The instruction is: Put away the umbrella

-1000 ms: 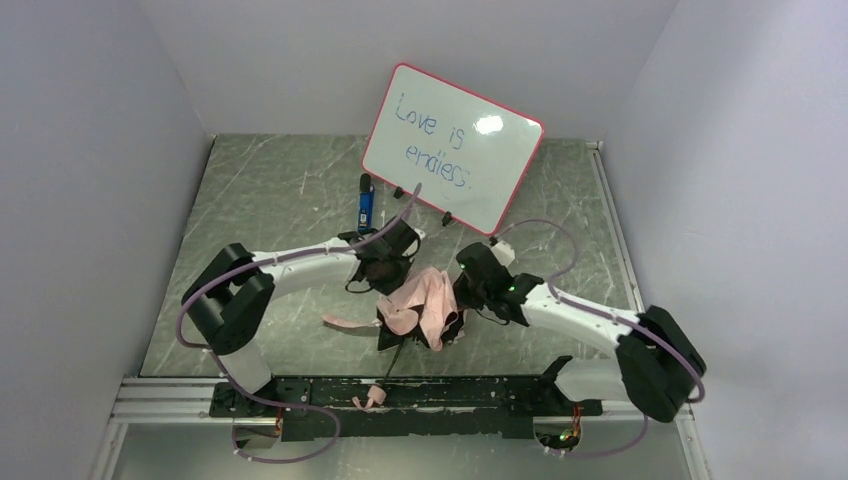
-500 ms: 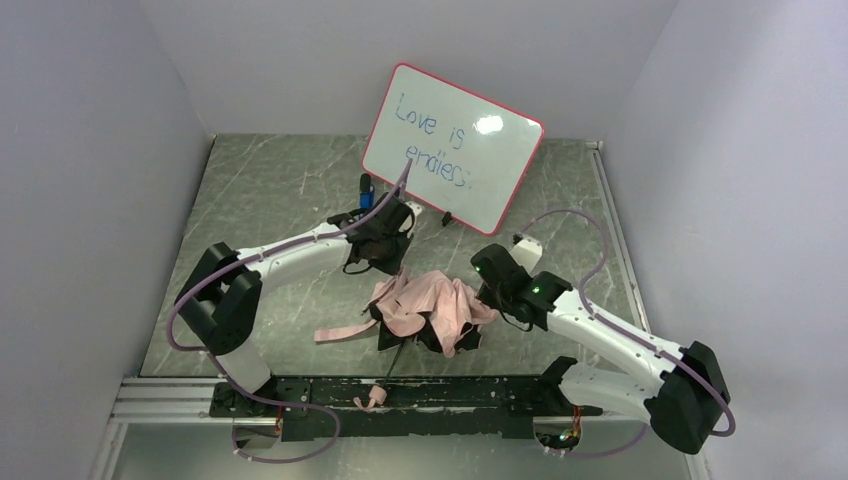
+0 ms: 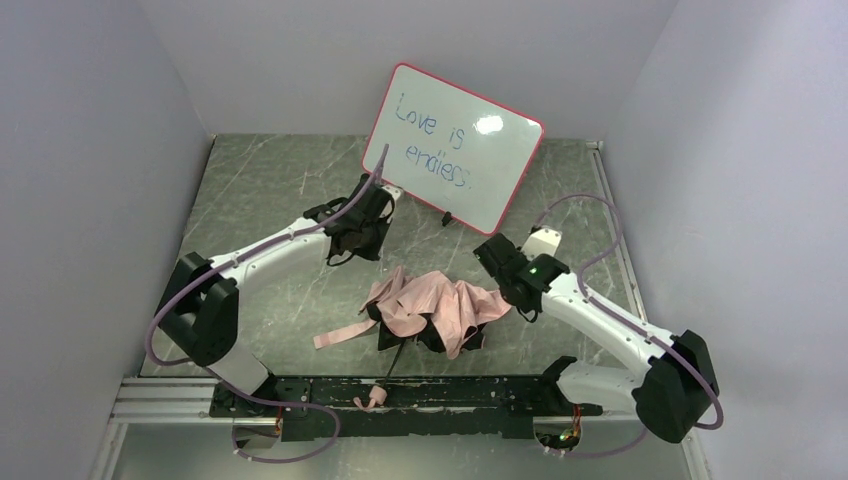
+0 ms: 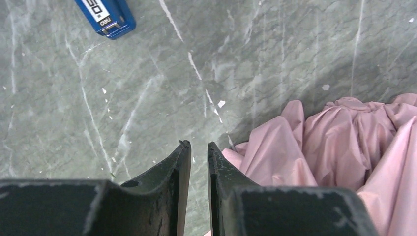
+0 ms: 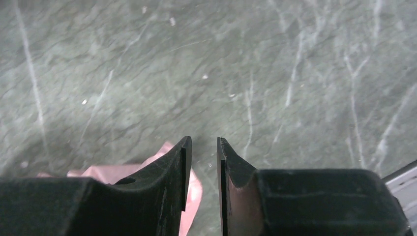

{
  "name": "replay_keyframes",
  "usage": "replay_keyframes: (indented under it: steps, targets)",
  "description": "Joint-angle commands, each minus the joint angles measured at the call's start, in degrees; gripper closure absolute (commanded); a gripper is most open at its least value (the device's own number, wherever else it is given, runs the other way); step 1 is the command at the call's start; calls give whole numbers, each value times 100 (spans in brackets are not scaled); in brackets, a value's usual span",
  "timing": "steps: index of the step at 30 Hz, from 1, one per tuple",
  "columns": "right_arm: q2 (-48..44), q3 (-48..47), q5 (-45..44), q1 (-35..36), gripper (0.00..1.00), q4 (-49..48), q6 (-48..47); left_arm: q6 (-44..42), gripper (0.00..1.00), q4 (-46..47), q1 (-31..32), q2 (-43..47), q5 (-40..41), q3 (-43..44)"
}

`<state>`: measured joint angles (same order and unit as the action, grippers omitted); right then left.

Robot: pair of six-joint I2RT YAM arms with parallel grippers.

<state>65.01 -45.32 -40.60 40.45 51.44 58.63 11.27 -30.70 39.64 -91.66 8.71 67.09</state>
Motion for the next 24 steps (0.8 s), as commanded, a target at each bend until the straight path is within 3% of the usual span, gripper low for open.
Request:
replay_keyframes:
  steps: [1, 7, 18, 24]
  targets:
    - [3, -130, -167, -628, 70, -173, -555, -128, 76, -117, -151, 184, 152, -152]
    - [165, 78, 1042, -1635, 70, -993, -1465, -129, 76, -168, -167, 96, 268, -289]
    - [162, 1157, 2727, -1645, 100, -1715, -1204, -32, 80, 43, -61, -432, -89, -650]
    - [73, 1438, 3339, -1275, 100, -1933, -1019, 86, 83, 127, 540, -778, -268, -566]
